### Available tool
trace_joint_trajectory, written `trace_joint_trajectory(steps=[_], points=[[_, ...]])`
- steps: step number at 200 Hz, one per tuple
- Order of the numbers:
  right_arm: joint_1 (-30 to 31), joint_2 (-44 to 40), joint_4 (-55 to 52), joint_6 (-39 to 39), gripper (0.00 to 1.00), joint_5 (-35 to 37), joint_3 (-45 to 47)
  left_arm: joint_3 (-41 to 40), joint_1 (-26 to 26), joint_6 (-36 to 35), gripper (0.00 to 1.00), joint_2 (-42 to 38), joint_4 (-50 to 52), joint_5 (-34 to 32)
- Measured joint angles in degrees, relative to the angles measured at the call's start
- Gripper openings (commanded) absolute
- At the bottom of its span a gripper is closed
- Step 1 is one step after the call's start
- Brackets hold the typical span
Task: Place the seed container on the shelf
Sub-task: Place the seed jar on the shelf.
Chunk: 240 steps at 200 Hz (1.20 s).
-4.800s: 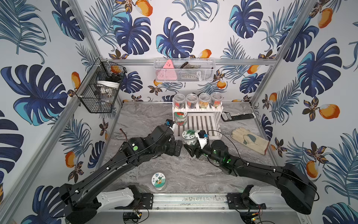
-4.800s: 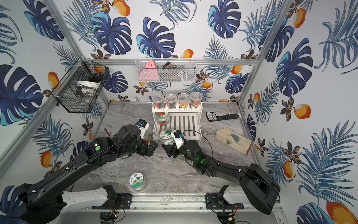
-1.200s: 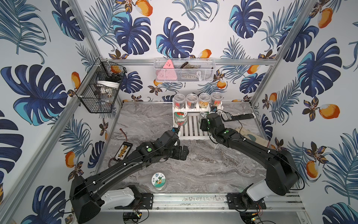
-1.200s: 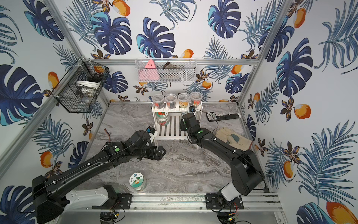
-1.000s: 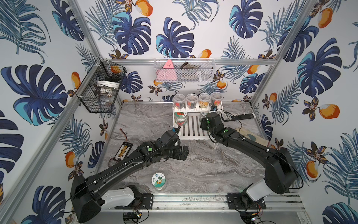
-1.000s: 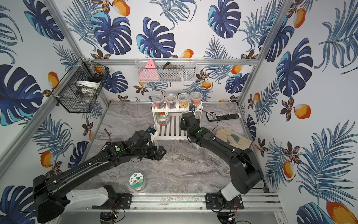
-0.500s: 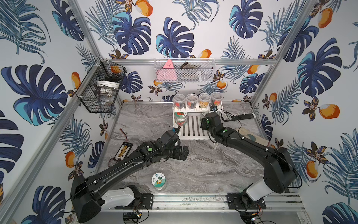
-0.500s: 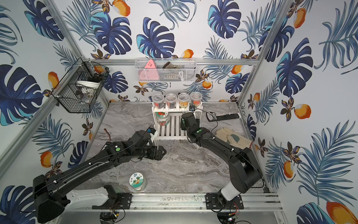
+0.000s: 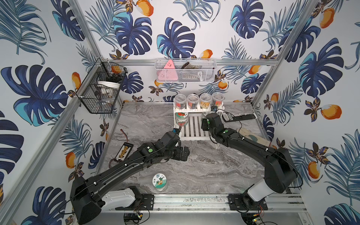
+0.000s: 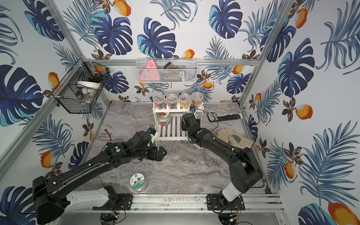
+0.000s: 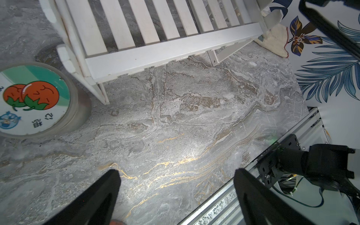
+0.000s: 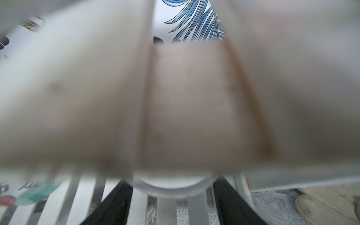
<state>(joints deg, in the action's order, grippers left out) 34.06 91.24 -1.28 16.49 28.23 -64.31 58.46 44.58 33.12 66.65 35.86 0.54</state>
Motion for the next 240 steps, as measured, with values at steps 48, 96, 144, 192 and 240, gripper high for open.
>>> trace_joint_trajectory(steps=[48,96,144,192,240], points=[[0.0,0.2,0.6,-0.7,0.69,0.1,0.1,-0.4,0.0,0.1,0.99,-0.6,0.2,-0.3],[0.0,-2.3,0.5,-0.9,0.79,-0.6,0.5,-0.7,0.0,0.1,0.99,-1.3,0.8,-1.2],[0.0,-11.3,-2.7,0.6,0.86,-6.3,4.4,-0.2,-0.3,0.0,0.99,-3.5,6.2,-7.5],[0.0,-23.8,-6.9,1.6,0.88,-18.0,12.0,-0.2,-7.8,-1.7,0.99,-3.5,10.1,-11.2],[0.1,-31.3,-9.9,3.1,0.89,-31.1,15.4,0.4,-17.8,-4.6,0.99,2.6,10.3,-10.8]])
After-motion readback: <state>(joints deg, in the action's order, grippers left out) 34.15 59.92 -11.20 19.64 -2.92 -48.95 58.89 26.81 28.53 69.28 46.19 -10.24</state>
